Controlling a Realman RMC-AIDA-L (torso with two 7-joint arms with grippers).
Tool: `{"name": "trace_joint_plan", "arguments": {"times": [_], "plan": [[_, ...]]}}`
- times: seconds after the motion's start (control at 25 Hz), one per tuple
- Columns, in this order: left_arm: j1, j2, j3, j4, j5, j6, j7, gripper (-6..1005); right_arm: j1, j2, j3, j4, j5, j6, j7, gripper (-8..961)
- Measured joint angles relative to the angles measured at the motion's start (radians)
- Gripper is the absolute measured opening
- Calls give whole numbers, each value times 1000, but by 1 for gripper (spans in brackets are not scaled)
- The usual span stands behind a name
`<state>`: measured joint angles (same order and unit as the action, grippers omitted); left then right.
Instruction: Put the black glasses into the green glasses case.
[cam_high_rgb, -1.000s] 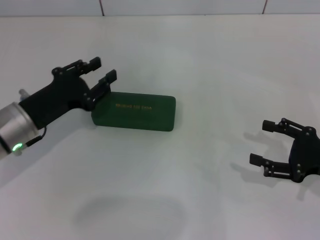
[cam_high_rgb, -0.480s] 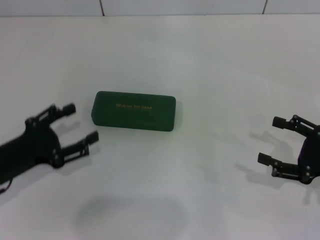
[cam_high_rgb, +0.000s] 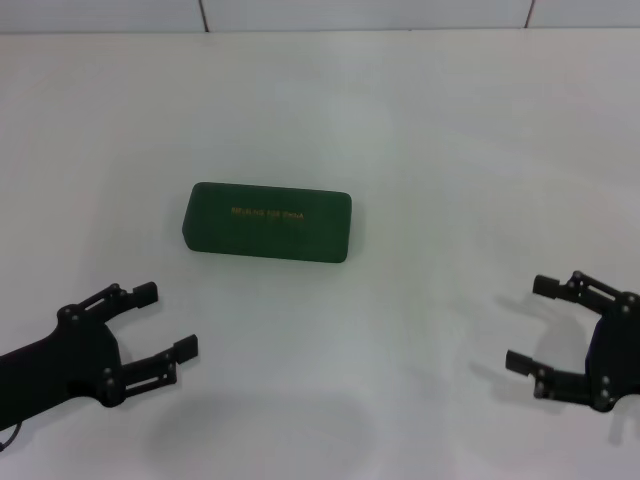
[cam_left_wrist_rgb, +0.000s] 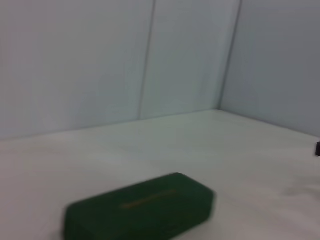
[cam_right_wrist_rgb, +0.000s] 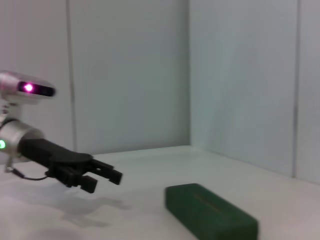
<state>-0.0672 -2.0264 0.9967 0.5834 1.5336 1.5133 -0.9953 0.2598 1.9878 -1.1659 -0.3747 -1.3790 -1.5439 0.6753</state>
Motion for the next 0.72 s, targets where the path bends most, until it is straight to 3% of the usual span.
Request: {"name": "trace_joint_plan", "arguments": {"times": [0.2,0.6,0.72], "plan": [[-3,20,0,44,37,81,-53,867,7,-3,0,-9,-33,-31,-6,869],[-53,80,-5,147,180,185,-226,861,92,-50,0,-13,-117,-71,23,869],[-57,80,-42,154,201,195,-231,860,98,-55,0,-14,-121,-76,29,869]]}}
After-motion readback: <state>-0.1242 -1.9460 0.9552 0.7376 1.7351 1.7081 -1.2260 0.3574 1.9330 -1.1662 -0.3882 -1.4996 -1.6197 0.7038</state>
